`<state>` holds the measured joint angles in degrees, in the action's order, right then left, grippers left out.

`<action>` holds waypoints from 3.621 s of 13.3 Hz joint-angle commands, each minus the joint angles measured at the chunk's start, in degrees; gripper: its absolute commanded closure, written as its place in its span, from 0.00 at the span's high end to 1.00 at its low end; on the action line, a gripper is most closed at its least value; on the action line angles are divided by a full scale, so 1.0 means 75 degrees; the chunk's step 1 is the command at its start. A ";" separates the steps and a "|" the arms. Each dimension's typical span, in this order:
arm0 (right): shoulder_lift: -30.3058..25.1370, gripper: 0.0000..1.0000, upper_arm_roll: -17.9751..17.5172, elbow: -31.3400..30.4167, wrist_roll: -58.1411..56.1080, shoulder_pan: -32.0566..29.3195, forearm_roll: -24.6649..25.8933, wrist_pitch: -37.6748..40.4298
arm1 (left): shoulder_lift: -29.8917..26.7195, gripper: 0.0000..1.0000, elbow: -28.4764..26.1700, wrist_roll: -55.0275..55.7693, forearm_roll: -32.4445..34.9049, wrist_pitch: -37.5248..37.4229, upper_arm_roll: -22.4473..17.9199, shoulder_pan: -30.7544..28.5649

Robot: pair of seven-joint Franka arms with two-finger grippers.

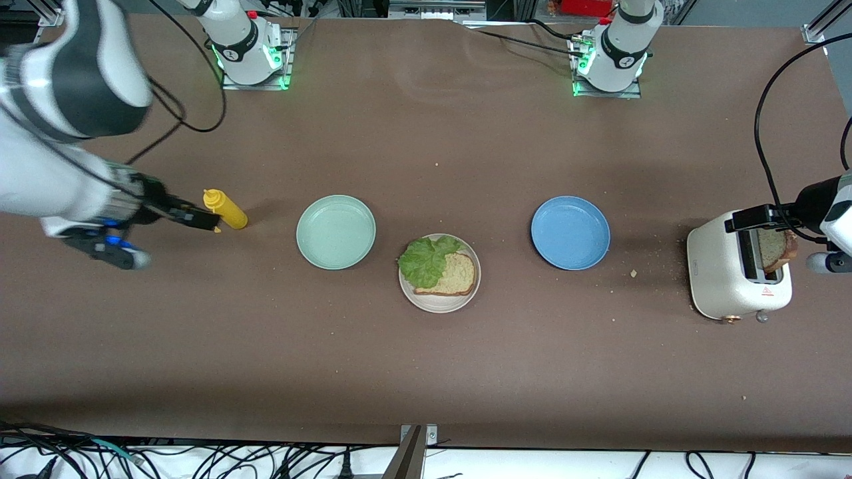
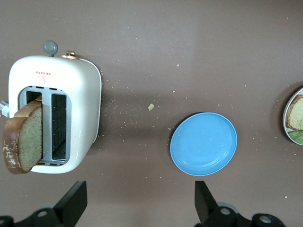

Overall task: Make sandwich in beige plate with both arms
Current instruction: 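Open the right gripper and draw it back beside the yellow bottle, then lower the left gripper onto the toast slice in the toaster and grasp, then lift the toast slice out of the toaster with the left gripper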

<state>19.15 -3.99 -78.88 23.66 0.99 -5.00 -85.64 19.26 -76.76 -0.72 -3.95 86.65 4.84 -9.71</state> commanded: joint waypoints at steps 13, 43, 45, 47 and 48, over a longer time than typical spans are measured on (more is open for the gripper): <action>-0.1814 0.99 -0.0253 -0.2350 -0.1959 -0.0519 0.1511 -0.1858 | -0.0071 1.00 -0.0078 -0.0126 0.0268 0.0013 0.0000 -0.0147; -0.1732 1.00 -0.0254 -0.2220 -0.1783 -0.0519 0.1206 -0.1964 | 0.0280 0.00 -0.1101 -0.2353 0.1839 0.0650 0.0199 -0.2186; -0.1721 1.00 -0.0254 -0.2209 -0.1783 -0.0519 0.1206 -0.1964 | 0.0280 0.00 -0.0456 -0.2423 0.1827 -0.0101 0.0385 -0.2175; -0.1709 1.00 -0.0254 -0.2209 -0.1783 -0.0519 0.1206 -0.1964 | 0.0245 0.00 -0.0103 -0.2423 0.1804 -0.0571 0.0561 -0.2128; -0.1686 1.00 -0.0254 -0.2209 -0.1783 -0.0519 0.1206 -0.1976 | 0.0245 0.00 0.0119 -0.2423 0.1711 -0.0886 0.0748 -0.2128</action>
<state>6.92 -5.62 -94.72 10.56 -2.65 4.87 -99.80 20.74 -79.31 -17.87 7.74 84.12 8.57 -26.07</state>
